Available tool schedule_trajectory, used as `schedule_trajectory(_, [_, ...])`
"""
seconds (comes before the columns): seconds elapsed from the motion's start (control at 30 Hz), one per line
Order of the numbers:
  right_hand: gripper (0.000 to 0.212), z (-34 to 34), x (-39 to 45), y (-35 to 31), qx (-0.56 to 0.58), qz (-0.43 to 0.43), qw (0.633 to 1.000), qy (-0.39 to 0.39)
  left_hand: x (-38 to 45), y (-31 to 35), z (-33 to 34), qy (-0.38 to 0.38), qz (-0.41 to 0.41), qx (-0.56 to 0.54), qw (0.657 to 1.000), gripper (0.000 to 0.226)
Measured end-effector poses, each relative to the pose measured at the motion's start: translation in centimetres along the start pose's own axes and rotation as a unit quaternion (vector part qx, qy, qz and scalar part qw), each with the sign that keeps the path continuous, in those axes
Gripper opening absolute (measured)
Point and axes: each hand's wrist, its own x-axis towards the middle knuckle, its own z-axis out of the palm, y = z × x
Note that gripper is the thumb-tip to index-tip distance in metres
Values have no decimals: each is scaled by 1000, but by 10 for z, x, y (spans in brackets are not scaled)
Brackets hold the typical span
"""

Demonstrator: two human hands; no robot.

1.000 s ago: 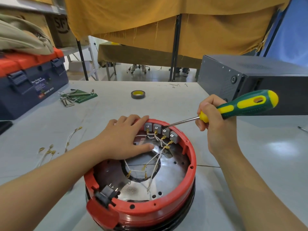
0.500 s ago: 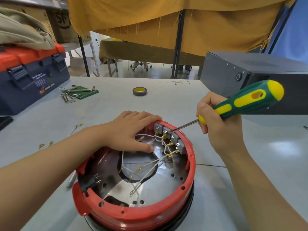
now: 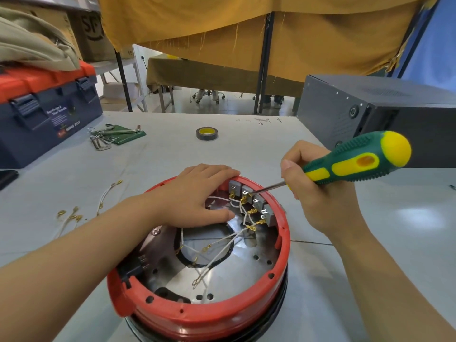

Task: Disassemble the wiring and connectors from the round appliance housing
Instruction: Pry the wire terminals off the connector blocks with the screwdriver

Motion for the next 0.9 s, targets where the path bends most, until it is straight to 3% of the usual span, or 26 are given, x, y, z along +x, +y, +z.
schedule_trajectory(0.23, [21, -2, 1, -3, 3, -14, 999, -51, 0, -2, 2, 4, 1, 8, 1000, 86])
schedule_trajectory(0.57, [30, -2, 5, 7, 81, 87, 991, 62, 1, 0, 2, 5, -4, 8, 1000, 83])
schedule_trajectory(0.9, [22, -1, 4, 9, 104, 110, 985, 83, 1, 1, 1, 6, -5, 7, 1000, 84])
